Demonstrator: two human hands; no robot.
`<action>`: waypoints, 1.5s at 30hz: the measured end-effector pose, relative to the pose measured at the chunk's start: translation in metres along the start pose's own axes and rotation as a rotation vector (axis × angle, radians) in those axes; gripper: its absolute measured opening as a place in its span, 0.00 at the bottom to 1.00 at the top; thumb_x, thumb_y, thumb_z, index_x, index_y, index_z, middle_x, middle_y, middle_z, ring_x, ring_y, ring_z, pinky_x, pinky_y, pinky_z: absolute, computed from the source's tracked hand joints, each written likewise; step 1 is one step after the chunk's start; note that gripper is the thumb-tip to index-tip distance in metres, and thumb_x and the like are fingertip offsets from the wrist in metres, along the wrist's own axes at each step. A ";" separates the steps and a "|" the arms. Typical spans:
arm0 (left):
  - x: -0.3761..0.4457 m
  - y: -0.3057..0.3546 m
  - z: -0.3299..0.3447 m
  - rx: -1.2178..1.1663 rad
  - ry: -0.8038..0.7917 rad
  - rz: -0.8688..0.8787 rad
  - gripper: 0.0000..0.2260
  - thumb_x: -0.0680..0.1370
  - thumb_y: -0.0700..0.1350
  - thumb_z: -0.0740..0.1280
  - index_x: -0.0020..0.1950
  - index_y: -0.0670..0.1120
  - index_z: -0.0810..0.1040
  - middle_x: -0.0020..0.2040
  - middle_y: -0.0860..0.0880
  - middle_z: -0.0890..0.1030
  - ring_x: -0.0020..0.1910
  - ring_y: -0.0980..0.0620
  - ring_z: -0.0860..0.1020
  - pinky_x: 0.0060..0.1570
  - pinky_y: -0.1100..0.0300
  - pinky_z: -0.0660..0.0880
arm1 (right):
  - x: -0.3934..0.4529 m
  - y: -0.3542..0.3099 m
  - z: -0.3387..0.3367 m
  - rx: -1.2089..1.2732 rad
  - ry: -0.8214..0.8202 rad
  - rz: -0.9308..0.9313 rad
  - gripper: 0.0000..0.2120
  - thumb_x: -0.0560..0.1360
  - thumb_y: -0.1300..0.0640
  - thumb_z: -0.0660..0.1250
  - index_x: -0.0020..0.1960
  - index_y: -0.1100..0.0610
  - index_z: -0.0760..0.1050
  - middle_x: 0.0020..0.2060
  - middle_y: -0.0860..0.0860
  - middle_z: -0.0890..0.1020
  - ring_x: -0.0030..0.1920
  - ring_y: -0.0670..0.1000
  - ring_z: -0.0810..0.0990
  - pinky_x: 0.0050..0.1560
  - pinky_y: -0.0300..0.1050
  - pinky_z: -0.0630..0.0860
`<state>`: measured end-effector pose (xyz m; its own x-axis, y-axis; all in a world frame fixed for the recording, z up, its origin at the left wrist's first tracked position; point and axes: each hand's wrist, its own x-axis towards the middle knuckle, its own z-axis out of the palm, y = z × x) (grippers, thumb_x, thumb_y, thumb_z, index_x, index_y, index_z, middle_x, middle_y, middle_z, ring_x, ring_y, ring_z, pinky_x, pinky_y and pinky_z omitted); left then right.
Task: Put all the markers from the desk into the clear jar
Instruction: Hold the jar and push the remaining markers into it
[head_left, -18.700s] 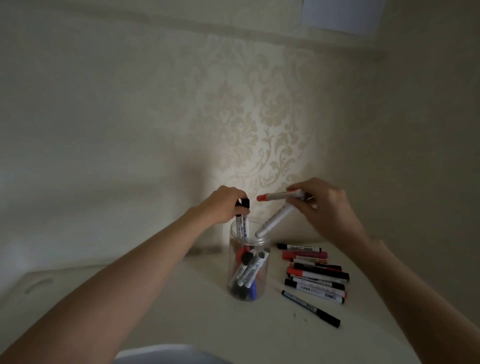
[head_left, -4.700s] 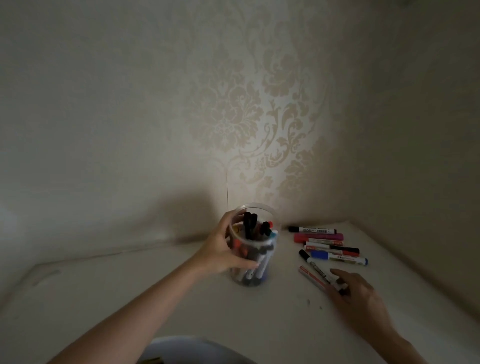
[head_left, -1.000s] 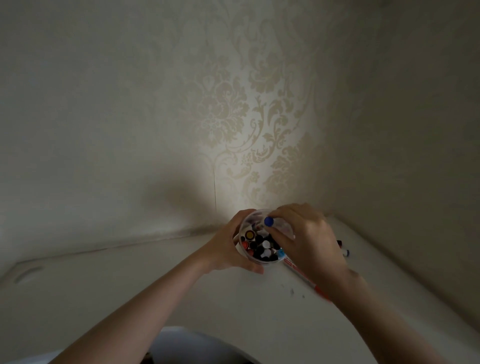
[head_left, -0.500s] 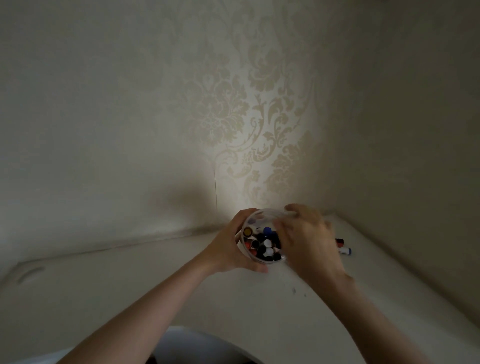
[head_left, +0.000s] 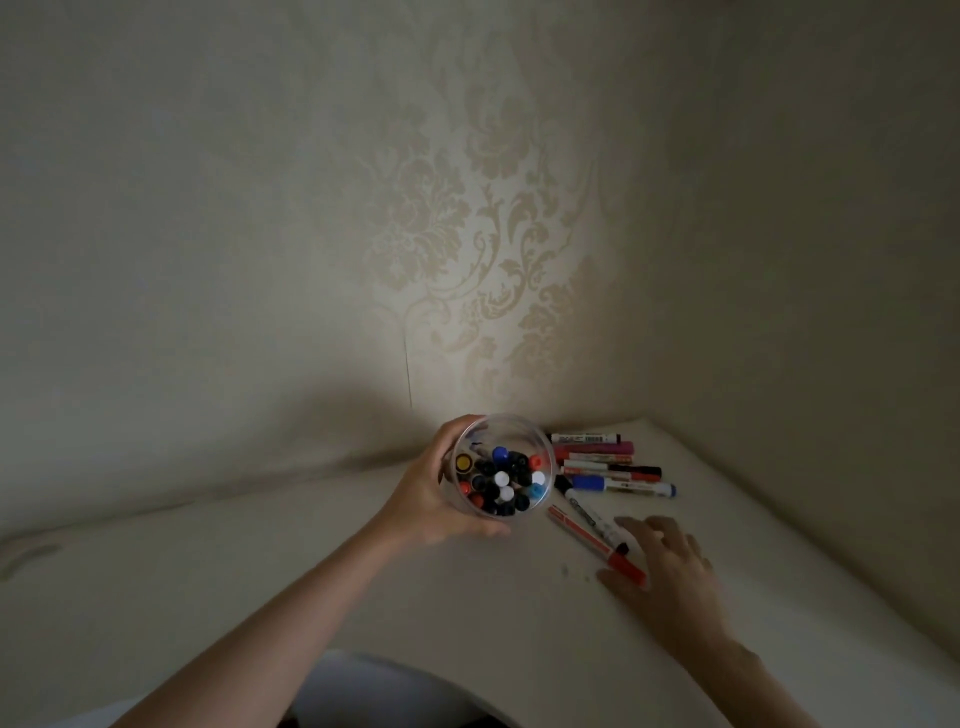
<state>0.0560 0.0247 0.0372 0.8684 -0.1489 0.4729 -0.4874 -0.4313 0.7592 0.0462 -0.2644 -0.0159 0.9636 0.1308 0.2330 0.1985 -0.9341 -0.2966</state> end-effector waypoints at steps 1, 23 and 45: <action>-0.001 0.001 0.000 0.005 -0.002 0.005 0.48 0.56 0.53 0.86 0.71 0.61 0.67 0.68 0.59 0.74 0.68 0.57 0.75 0.62 0.64 0.76 | 0.004 -0.004 0.000 0.000 -0.029 -0.005 0.32 0.71 0.35 0.63 0.71 0.42 0.61 0.67 0.47 0.70 0.63 0.51 0.71 0.62 0.48 0.72; 0.000 -0.002 -0.002 -0.080 0.016 -0.086 0.49 0.56 0.44 0.86 0.72 0.56 0.67 0.68 0.59 0.73 0.67 0.63 0.74 0.58 0.69 0.76 | -0.016 0.000 -0.074 0.687 0.214 0.173 0.07 0.71 0.53 0.72 0.49 0.47 0.82 0.29 0.43 0.85 0.33 0.39 0.83 0.30 0.34 0.73; 0.003 0.011 0.002 -0.061 -0.034 -0.046 0.46 0.59 0.37 0.85 0.68 0.64 0.68 0.62 0.62 0.79 0.62 0.59 0.80 0.51 0.68 0.78 | 0.025 -0.139 -0.087 0.238 0.407 -0.379 0.16 0.73 0.50 0.68 0.59 0.53 0.76 0.55 0.50 0.77 0.42 0.54 0.82 0.38 0.48 0.80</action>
<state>0.0534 0.0180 0.0460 0.8919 -0.1605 0.4228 -0.4511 -0.3837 0.8058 0.0265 -0.1600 0.1122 0.6811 0.2586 0.6850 0.5945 -0.7414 -0.3113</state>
